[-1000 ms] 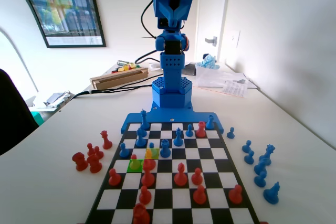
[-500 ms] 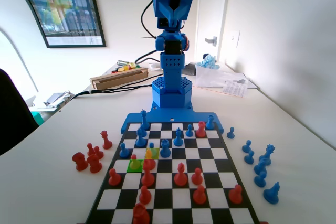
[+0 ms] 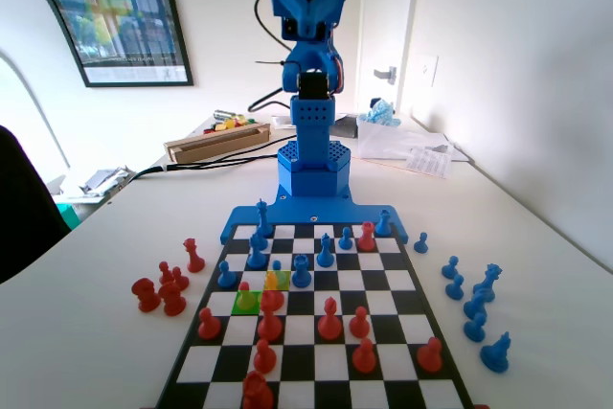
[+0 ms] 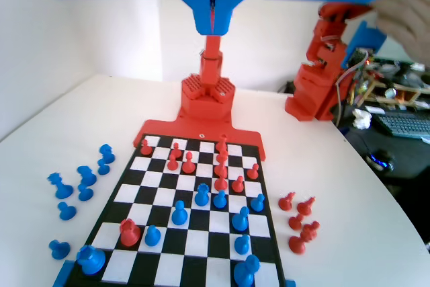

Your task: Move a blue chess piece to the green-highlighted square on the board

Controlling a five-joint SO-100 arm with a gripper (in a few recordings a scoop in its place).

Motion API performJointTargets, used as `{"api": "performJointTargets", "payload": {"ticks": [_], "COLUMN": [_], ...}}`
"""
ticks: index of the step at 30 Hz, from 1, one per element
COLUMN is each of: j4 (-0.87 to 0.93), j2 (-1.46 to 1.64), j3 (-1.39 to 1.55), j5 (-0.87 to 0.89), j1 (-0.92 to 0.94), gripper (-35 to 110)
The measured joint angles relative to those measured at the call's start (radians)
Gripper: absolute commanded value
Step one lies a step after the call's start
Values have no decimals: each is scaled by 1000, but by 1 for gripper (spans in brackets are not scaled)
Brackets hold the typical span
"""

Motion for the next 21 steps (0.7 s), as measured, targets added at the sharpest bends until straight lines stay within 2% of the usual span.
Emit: {"api": "performJointTargets", "payload": {"ticks": [11, 21], "j4": [-80, -54], "j2": [-380, -703], "j3": [-84, -149], "j5": [69, 101], "j1": [130, 204], "gripper": [1, 1]}}
